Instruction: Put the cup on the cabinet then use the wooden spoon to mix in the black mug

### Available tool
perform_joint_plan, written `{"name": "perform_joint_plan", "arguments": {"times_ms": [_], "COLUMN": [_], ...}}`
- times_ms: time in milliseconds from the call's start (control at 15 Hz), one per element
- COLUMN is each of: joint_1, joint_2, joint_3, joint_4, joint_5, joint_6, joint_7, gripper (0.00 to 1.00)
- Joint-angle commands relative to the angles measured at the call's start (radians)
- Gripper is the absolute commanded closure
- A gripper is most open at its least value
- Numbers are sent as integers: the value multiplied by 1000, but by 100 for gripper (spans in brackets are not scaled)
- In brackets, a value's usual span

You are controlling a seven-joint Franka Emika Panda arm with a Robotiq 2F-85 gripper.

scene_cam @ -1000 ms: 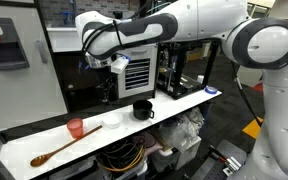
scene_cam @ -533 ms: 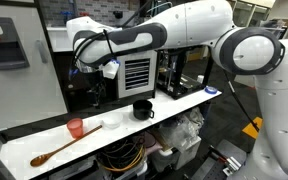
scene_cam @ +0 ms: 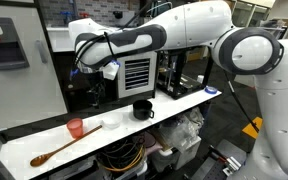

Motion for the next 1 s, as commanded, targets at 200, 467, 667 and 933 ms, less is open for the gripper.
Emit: {"name": "perform_joint_plan", "arguments": {"times_ms": [200,467,667,933], "joint_1": [-29,-14,-2,13], "joint_2": [63,138,178,233], "joint_3": [16,37,57,67], "joint_4": [-17,49,89,141], "joint_5": [11,25,26,20], "joint_6": [208,225,214,212], "joint_7": [-131,-215,-271,-323], "gripper": [0,0,0,0]}}
